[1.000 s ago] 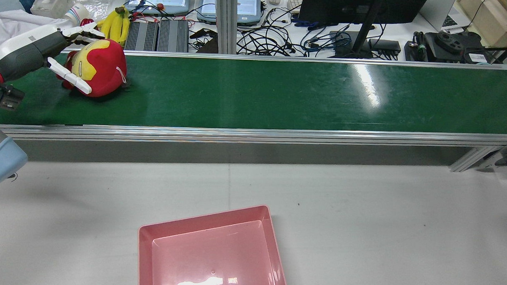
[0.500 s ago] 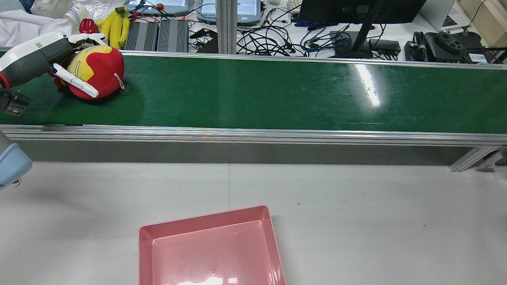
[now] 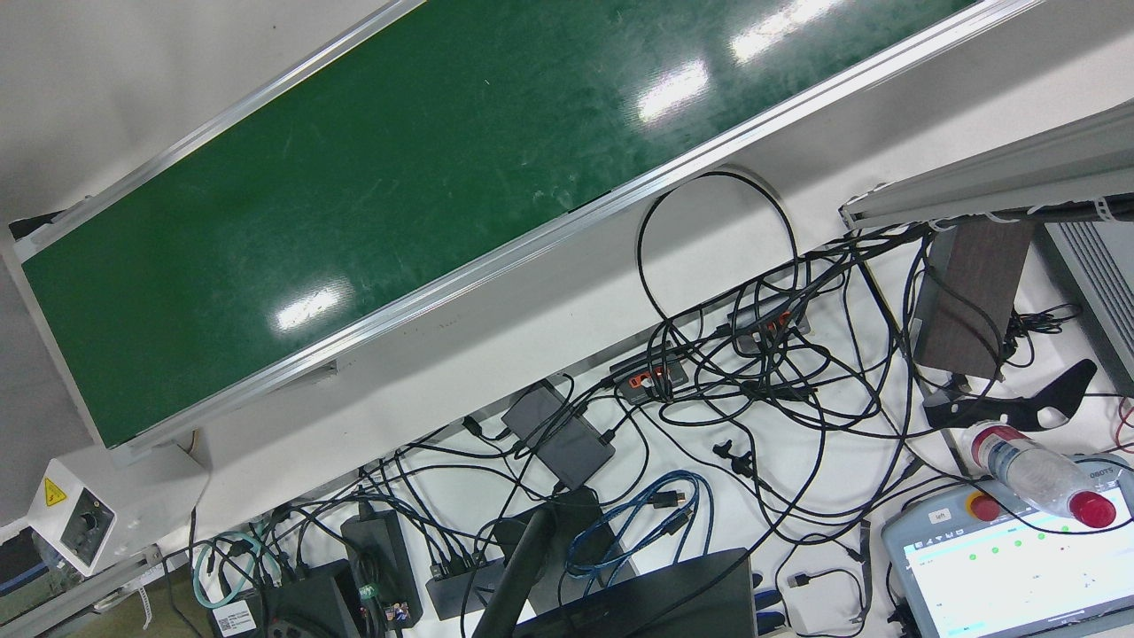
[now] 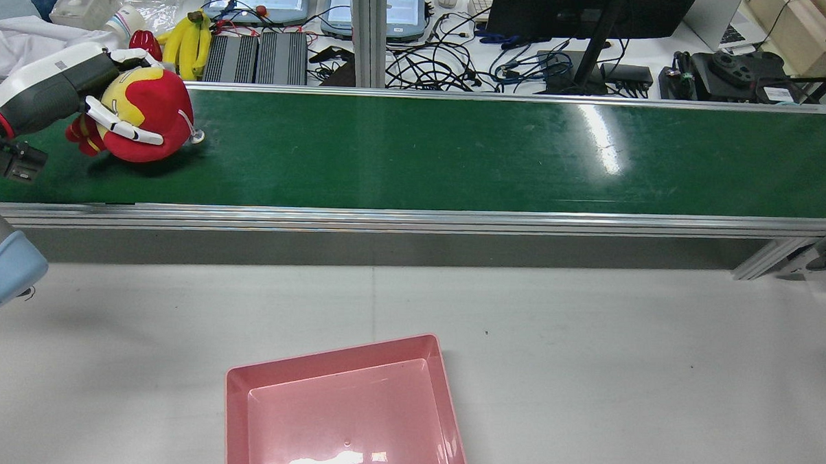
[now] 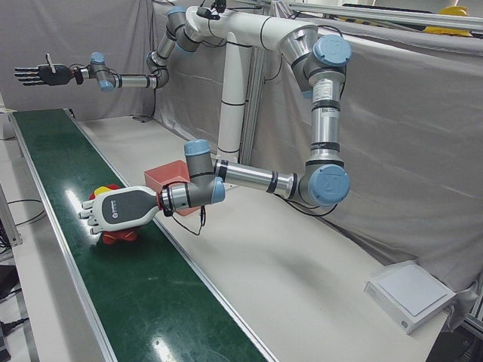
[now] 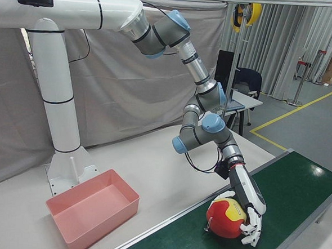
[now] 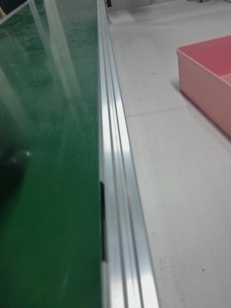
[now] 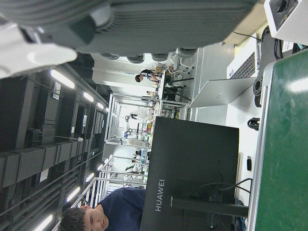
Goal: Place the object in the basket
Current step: 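Lift the plush toy off the belt and carry it over the pink tray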
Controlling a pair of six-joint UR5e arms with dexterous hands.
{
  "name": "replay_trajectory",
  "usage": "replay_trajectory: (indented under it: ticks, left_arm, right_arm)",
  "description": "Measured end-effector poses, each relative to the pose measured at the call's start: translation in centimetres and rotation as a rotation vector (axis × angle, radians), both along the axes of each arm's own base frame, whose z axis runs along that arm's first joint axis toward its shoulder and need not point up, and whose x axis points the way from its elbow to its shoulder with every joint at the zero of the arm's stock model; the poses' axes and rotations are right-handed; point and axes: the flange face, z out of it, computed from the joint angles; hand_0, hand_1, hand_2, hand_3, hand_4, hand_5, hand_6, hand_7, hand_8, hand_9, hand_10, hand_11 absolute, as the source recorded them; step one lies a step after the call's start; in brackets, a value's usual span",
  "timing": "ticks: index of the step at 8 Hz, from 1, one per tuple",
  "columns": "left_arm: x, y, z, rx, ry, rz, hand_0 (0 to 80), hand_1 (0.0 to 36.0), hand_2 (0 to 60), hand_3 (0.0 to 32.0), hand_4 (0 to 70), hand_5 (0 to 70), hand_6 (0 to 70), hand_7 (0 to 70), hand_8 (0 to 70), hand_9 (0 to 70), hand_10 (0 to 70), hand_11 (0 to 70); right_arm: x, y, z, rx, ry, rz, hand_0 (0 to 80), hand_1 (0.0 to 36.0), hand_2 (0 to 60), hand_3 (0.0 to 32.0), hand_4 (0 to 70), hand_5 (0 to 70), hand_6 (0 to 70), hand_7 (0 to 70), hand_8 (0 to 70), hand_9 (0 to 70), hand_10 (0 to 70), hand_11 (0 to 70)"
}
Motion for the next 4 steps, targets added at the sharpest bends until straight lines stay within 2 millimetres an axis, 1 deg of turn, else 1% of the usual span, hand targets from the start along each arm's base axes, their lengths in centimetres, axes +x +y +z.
replay_trajectory:
  ticks: [1, 2, 3, 4]
  left_arm:
    - [-0.3, 0.8, -1.8, 0.025, 0.05, 0.012, 50.1, 24.2, 56.8, 0.0, 23.5, 70.0, 21.5, 47.7, 41.0, 59.6, 36.0, 52.1]
    - [-0.8, 2.3, -3.9, 0.063, 0.098, 0.028, 50.0, 24.2, 56.9, 0.0, 23.9, 70.0, 21.8, 48.0, 40.6, 58.9, 35.8, 51.8]
    - [-0.8, 4.6, -6.3, 0.106, 0.138, 0.061, 50.4, 24.5, 56.6, 0.0, 24.3, 70.0, 21.4, 47.3, 40.1, 58.2, 35.0, 50.8]
    - [0.7, 7.5, -8.5, 0.137, 0.174, 0.124, 50.4, 24.7, 57.5, 0.0, 24.9, 70.0, 21.8, 47.6, 40.0, 58.1, 35.2, 51.0]
  right_arm:
    - [0.0, 0.0, 0.0, -0.001, 0.0, 0.0, 0.0, 0.0, 0.0, 0.0, 0.0, 0.0, 0.0, 0.0, 0.0, 0.0, 0.0, 0.0]
    - [0.0, 0.0, 0.0, -0.001, 0.0, 0.001, 0.0, 0.0, 0.0, 0.0, 0.0, 0.0, 0.0, 0.0, 0.0, 0.0, 0.0, 0.0]
    - [0.0, 0.0, 0.0, -0.001, 0.0, 0.001, 0.0, 0.0, 0.0, 0.0, 0.0, 0.0, 0.0, 0.0, 0.0, 0.0, 0.0, 0.0]
    - [0.0, 0.0, 0.0, -0.002, 0.0, 0.001, 0.0, 0.0, 0.0, 0.0, 0.0, 0.0, 0.0, 0.0, 0.0, 0.0, 0.0, 0.0]
